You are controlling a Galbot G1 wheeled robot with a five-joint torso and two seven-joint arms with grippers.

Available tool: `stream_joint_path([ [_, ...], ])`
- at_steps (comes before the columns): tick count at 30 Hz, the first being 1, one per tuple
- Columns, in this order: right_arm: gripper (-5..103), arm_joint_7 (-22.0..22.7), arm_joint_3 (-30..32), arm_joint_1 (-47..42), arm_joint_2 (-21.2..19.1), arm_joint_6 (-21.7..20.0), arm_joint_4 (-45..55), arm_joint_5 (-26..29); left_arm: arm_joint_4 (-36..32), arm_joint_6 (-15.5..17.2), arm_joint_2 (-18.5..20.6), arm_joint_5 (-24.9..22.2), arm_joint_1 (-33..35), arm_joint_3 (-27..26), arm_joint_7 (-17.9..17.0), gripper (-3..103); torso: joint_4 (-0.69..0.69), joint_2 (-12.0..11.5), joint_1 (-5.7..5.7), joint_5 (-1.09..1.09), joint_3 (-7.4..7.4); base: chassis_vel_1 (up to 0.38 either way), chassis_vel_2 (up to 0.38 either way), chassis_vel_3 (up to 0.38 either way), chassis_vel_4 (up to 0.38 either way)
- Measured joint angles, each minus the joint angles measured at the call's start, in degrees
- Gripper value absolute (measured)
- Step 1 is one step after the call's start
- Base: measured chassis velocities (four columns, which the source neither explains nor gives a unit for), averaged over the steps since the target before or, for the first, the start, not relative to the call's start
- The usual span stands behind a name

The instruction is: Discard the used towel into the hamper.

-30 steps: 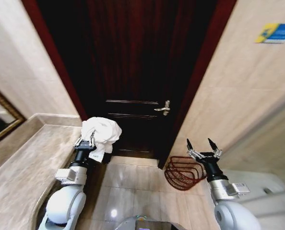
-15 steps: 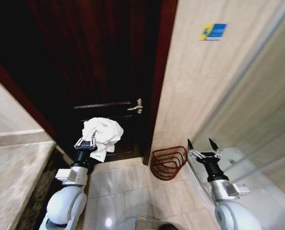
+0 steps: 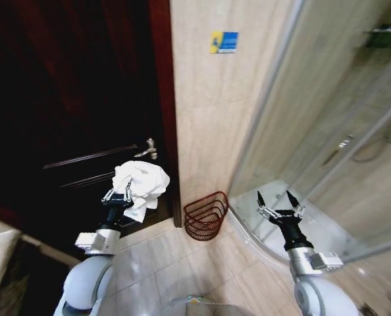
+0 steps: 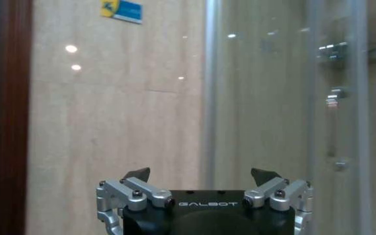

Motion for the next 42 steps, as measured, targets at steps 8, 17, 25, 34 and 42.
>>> stream_joint_path([
  [8, 100, 0.0, -0.1, 0.1, 0.1, -0.1, 0.2, -0.1, 0.3, -0.1, 0.0, 0.0, -0.1, 0.0, 0.0, 10, -0.01, 0.0, 0.0, 0.0, 0.0, -0.127, -0.133, -0.129, -0.121],
  [17, 100, -0.3, -0.2, 0.1, 0.3, -0.2, 0.1, -0.4, 3.0, -0.9, 0.0, -0.3, -1.9, 0.6, 0.7, 10, 0.0, 0.0, 0.0, 0.0, 0.0, -0.128, -0.121, -0.122, -0.136],
  [25, 100, -0.3, -0.2, 0.0, 0.5, -0.4, -0.2, -1.6, 5.5, -2.5, 0.3, -0.7, -1.8, 1.5, 3.5, 10, -0.01, 0.0, 0.0, 0.0, 0.0, -0.087, -0.095, -0.08, -0.093],
  [34, 100, 1.3, -0.1, -0.3, 0.4, -1.4, 0.0, -2.3, 7.2, -3.5, 0.4, -0.7, -2.0, 2.8, 5.7, 10, 0.0, 0.0, -0.01, 0.0, 0.0, 0.0, 0.0, 0.0, 0.0],
  [42, 100, 1.4, -0.2, -0.2, 0.4, -1.3, -0.1, -2.3, 7.5, -3.6, 0.3, -0.7, -1.8, 2.4, 5.8, 10, -0.01, 0.0, -0.02, 0.0, 0.0, -0.029, 0.026, 0.038, -0.032],
])
